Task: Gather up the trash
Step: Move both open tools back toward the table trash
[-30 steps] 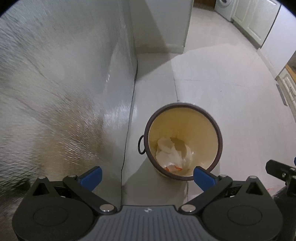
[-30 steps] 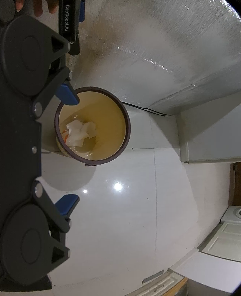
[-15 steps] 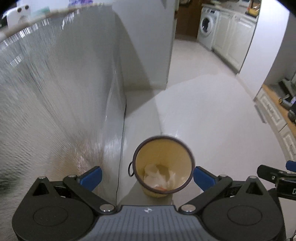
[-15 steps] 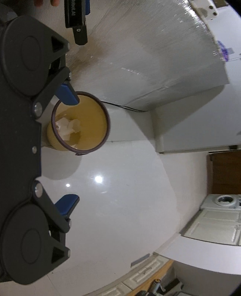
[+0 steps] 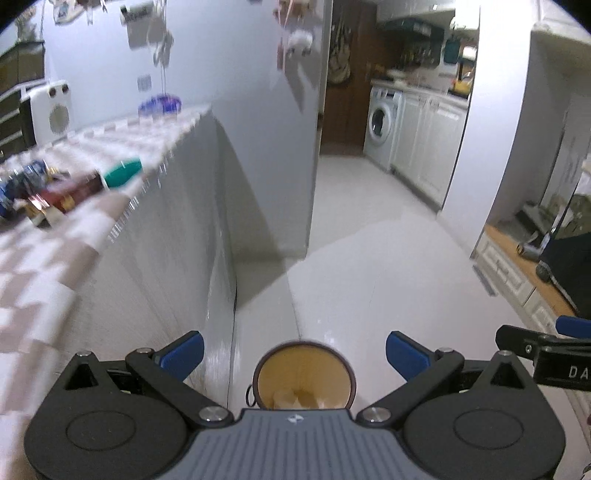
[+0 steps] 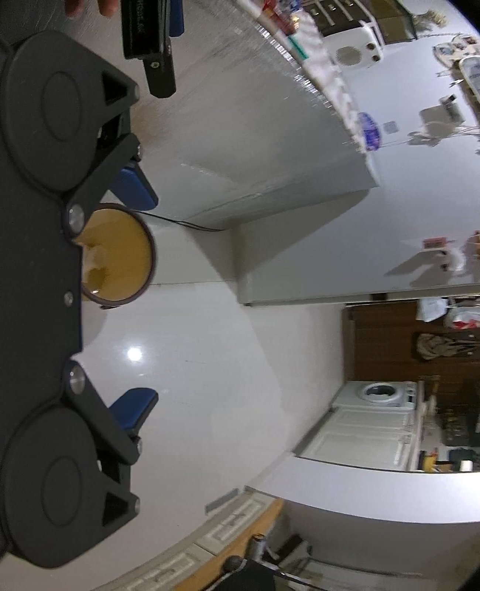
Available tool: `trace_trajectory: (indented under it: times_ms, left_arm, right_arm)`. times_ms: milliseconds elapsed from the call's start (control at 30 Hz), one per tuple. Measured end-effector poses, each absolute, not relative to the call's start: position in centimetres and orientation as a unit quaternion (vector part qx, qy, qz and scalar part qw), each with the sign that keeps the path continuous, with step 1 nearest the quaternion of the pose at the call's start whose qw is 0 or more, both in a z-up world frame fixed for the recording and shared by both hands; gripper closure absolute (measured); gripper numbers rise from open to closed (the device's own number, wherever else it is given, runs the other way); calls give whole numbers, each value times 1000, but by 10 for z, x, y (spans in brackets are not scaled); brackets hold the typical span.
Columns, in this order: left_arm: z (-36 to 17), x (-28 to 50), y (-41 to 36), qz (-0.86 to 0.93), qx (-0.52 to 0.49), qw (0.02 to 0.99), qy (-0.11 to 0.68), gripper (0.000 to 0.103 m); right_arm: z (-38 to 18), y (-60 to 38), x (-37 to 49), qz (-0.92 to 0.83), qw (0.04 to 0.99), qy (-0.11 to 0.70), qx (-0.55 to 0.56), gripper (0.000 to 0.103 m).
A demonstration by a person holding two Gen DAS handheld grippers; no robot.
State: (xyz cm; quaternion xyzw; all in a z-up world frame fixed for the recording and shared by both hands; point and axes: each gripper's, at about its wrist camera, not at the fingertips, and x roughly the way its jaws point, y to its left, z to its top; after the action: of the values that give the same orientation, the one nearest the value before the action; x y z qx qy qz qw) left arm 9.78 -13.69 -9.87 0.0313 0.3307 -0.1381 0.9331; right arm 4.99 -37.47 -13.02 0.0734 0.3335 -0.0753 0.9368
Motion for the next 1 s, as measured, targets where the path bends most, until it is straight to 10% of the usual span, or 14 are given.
trace_trajectory:
  times_ms: [1000]
  left_arm:
    - [41, 47, 29, -74, 62, 981, 168, 0]
  right_arm:
    - [-19, -248, 43, 20, 980, 192, 56, 0]
